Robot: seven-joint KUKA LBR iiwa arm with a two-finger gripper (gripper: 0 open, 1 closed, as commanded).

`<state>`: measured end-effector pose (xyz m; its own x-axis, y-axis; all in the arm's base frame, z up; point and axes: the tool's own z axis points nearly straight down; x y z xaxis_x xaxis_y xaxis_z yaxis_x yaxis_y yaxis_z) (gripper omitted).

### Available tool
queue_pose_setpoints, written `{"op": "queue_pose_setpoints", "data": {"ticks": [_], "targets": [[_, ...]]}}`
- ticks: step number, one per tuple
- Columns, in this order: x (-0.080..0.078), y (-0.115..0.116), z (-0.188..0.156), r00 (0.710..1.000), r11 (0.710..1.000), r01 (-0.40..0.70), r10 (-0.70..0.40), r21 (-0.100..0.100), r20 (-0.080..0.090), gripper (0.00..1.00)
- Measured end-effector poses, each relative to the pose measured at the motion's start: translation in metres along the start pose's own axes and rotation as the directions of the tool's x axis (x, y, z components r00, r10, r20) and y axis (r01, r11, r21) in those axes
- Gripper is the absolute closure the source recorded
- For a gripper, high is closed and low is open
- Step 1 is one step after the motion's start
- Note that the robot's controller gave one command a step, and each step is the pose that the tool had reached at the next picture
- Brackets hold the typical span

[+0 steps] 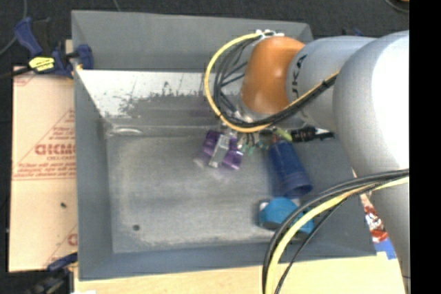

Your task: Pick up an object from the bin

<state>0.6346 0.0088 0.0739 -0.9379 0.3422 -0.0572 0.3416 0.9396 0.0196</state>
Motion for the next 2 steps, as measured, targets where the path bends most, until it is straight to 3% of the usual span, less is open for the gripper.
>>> {"op": "queue_pose_setpoints", "data": {"ticks": [1, 2], "targets": [[0.000, 0.000, 0.000, 1.000, 1.000, 0.001, -0.001, 0.000, 0.000, 1.00], [-0.008, 0.014, -0.083, 1.000, 1.000, 0.007, -0.007, -0.001, 0.002, 1.00]]}}
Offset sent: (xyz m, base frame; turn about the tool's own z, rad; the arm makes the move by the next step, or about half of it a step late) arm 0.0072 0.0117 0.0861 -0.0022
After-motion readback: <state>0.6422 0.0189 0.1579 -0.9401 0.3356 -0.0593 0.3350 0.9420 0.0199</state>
